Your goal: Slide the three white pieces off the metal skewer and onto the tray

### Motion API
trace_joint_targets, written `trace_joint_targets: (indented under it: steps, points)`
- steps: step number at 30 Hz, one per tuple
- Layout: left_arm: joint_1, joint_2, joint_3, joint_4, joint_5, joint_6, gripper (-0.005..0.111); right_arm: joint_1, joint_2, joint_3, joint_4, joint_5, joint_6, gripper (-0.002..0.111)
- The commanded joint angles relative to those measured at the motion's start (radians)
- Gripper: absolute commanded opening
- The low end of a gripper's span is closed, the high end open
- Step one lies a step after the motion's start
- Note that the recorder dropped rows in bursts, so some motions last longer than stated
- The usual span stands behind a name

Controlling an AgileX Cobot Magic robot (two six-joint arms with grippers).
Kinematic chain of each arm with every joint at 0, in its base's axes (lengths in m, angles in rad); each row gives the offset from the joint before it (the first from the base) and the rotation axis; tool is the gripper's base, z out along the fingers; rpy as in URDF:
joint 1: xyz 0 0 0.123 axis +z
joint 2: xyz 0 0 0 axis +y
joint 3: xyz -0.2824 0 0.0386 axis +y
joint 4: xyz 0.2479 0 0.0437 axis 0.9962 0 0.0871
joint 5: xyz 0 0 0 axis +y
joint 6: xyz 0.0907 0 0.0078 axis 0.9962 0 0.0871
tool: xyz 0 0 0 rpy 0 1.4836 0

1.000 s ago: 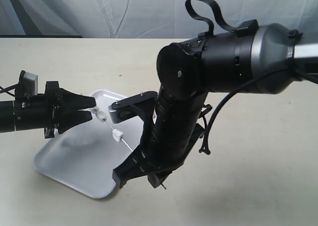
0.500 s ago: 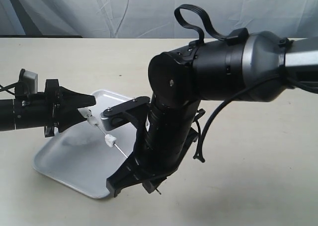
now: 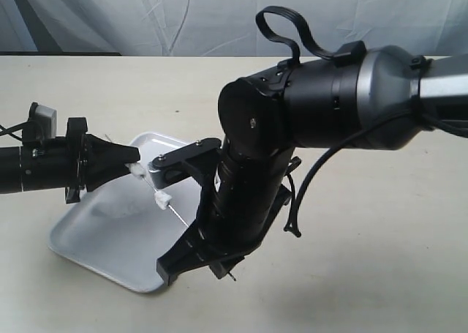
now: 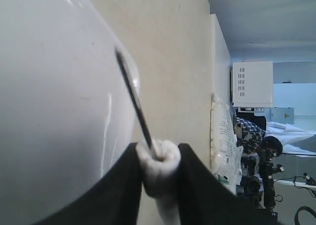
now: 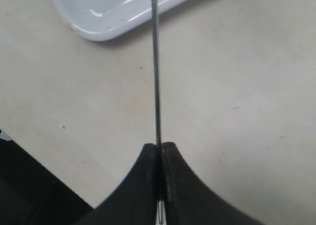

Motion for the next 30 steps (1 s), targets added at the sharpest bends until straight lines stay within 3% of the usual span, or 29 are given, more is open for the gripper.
trace_joint_targets:
  steps: [1,5,30]
  points:
    - [-0.003,-0.009,-0.006,0.003,0.013,-0.004,0.01,0.003,-0.003,0.004,-0.016,-0.004,0.008,-0.001]
    - [-0.003,-0.009,-0.006,0.001,0.013,-0.004,0.0,0.003,-0.003,0.004,-0.034,0.005,0.019,-0.001]
    - [0.007,-0.009,-0.006,-0.015,0.013,-0.004,0.0,0.003,-0.005,0.092,-0.072,-0.003,0.042,-0.001]
